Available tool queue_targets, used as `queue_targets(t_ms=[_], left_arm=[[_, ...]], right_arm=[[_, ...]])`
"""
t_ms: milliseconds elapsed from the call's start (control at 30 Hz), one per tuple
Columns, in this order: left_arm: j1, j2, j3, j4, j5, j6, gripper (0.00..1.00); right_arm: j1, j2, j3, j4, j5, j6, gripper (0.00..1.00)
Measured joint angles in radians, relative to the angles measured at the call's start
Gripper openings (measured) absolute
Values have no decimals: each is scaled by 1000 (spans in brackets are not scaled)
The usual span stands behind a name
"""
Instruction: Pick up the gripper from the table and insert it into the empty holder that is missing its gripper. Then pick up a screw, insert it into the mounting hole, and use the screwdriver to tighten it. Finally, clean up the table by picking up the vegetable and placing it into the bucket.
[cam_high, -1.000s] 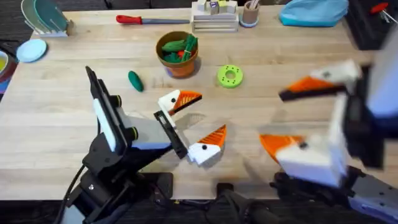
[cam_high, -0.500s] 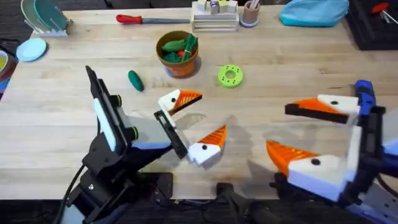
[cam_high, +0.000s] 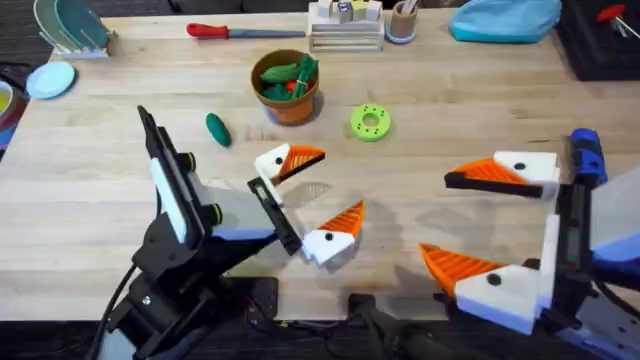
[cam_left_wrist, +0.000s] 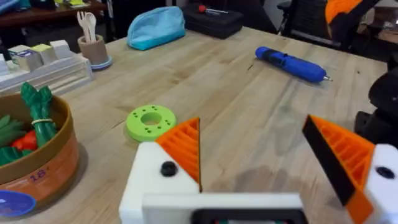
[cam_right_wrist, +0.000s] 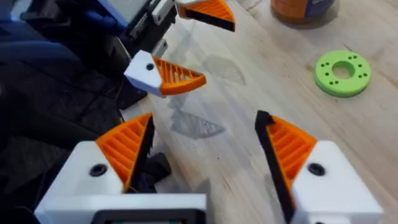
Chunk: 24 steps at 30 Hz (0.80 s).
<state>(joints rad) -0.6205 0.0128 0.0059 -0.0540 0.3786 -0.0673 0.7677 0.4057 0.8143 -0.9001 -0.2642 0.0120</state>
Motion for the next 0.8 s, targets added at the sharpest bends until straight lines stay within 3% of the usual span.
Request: queue_targets(t_ms=[300,400,567,600,800], left_arm=[[0,0,0,0,-1,-1,966],[0,0,0,0,-1,2,761],[0,0,0,0,-10,5,55],[0,0,0,0,-12,8,17],[0,0,0,0,-16,7,14]], right_arm=[[0,0,0,2,-5,-53,994],[0,0,0,2,-7,-61,994],[0,0,0,2,-7,-65,993],[0,0,0,2,-7,-65,993],[0,0,0,2,-7,-66,994]])
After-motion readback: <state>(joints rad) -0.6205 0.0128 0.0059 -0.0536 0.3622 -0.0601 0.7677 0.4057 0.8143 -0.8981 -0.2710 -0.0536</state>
